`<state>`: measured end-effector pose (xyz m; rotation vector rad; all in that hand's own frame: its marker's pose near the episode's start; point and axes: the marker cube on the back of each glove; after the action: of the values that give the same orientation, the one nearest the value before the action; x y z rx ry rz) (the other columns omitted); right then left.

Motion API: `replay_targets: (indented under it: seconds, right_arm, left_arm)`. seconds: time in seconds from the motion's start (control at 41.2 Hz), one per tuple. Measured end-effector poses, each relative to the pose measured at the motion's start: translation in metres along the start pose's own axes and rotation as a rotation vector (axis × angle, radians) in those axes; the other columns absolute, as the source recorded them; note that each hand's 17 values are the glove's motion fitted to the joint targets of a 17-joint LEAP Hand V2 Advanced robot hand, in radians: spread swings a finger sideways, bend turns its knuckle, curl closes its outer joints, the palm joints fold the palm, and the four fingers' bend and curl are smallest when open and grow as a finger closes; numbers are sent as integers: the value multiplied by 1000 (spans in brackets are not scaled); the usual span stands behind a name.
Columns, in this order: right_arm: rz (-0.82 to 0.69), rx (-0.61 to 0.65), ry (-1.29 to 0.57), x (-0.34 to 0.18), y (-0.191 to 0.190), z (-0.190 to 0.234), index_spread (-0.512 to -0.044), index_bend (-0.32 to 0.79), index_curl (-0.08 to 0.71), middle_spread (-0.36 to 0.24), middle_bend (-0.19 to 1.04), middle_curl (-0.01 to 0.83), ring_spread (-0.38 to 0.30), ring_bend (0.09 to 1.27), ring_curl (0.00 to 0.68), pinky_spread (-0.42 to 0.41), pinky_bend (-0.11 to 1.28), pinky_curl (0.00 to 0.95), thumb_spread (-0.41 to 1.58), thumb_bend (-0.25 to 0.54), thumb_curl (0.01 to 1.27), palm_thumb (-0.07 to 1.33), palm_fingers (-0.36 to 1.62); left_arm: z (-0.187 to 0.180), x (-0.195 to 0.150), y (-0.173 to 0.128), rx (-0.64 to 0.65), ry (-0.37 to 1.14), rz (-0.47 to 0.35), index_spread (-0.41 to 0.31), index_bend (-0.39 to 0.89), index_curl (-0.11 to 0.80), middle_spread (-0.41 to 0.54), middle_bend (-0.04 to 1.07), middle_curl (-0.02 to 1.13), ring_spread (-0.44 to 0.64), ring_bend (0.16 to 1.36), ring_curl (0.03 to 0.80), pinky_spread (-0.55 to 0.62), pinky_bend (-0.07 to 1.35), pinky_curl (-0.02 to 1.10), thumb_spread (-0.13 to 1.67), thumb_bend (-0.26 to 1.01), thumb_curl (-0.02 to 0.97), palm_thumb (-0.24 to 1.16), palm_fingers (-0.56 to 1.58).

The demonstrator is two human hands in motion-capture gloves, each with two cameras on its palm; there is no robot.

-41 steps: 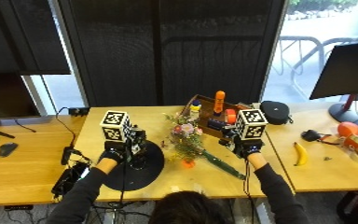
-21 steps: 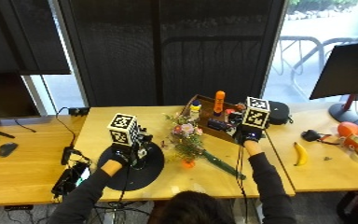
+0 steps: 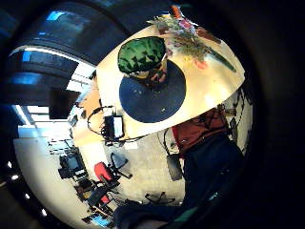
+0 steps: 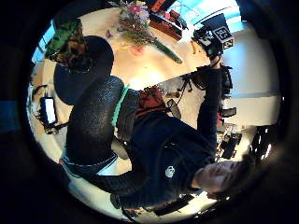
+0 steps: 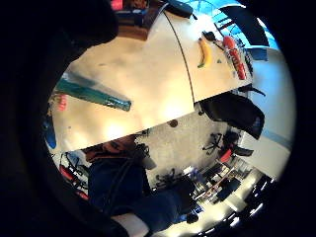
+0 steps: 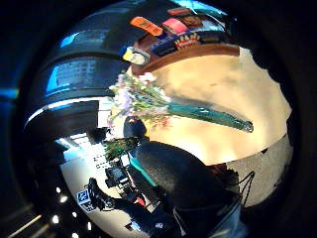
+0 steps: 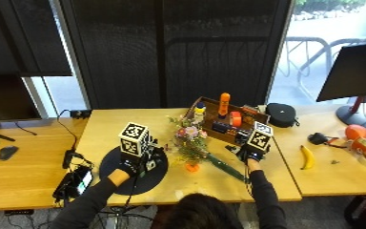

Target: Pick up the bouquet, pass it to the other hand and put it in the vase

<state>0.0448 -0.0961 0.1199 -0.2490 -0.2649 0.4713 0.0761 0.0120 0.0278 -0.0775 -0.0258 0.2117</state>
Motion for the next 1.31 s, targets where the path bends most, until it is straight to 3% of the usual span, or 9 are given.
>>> replay_targets:
  seconds: [0.145, 0.315, 0.412, 0.655, 0.824, 0.849, 0.921, 1.067, 1.309]
  right_arm:
    - [-29, -23, 1, 9, -35, 59, -267, 105, 211, -94, 298, 412, -123, 468, 369, 47, 271, 339, 969, -16, 269, 217, 682]
    - [153, -326, 50, 19, -22, 106, -263, 100, 213, -122, 287, 418, -128, 471, 377, 45, 281, 347, 953, -15, 286, 267, 667]
    - [95, -60, 62, 17, -19, 106, -263, 97, 211, -120, 284, 422, -135, 469, 382, 51, 291, 352, 944, -20, 294, 288, 655]
    - [109, 1, 89, 12, -15, 135, -287, 106, 212, -115, 293, 436, -145, 441, 384, 92, 310, 361, 972, 23, 325, 465, 610]
    - [82, -57, 14, -7, 6, 157, -322, 253, 275, -144, 213, 418, -180, 392, 370, 108, 226, 334, 1018, 92, 354, 672, 703]
    - [109, -34, 20, -7, 6, 159, -310, 334, 313, -161, 215, 423, -193, 387, 373, 112, 184, 325, 1029, 100, 355, 696, 775]
    - [172, 119, 35, -6, 2, 163, -302, 380, 337, -176, 206, 425, -213, 363, 368, 102, 152, 306, 1055, 109, 355, 741, 834]
    - [193, 444, 16, 1, -12, 161, -279, 300, 361, -211, 305, 468, -248, 453, 403, -138, 218, 323, 1111, 166, 368, 880, 1189]
    - [-2, 636, -345, -9, -21, 128, -264, 337, 441, -215, 474, 554, -249, 526, 473, -235, 317, 407, 1051, 23, 325, 779, 1346]
  left_arm:
    - [7, 4, -1, -22, -3, 15, -2, 145, 303, 220, 194, 320, 356, 513, 248, 409, 336, 308, 1207, -17, 266, 250, 150]
    - [8, 0, 0, -23, 7, 6, 0, 138, 300, 219, 195, 331, 356, 518, 254, 410, 340, 315, 1208, -17, 271, 248, 142]
    - [10, -3, -1, -22, 5, -8, -1, 140, 299, 219, 195, 336, 357, 520, 256, 410, 340, 318, 1209, -17, 273, 247, 140]
    - [23, -8, -5, -51, -14, -31, -1, 142, 298, 212, 196, 350, 357, 520, 260, 410, 340, 323, 1209, -17, 277, 246, 139]
    - [23, -9, -6, -22, -61, -48, -1, 143, 298, 210, 194, 356, 357, 521, 262, 411, 339, 326, 1209, -17, 280, 245, 137]
    - [23, -10, -7, -12, -79, -55, -1, 143, 298, 210, 194, 357, 357, 521, 262, 411, 339, 327, 1210, -17, 280, 245, 137]
    - [23, -13, -9, 2, -121, -74, -1, 141, 297, 209, 199, 361, 357, 518, 262, 411, 337, 327, 1210, -17, 281, 245, 140]
    - [23, -17, -8, -6, -108, -84, -9, 143, 298, 200, 198, 367, 348, 510, 261, 409, 338, 330, 1209, -13, 284, 254, 149]
    - [24, -33, -17, -20, -71, -143, -13, 142, 299, 195, 195, 373, 342, 510, 264, 402, 336, 333, 1208, -16, 286, 259, 156]
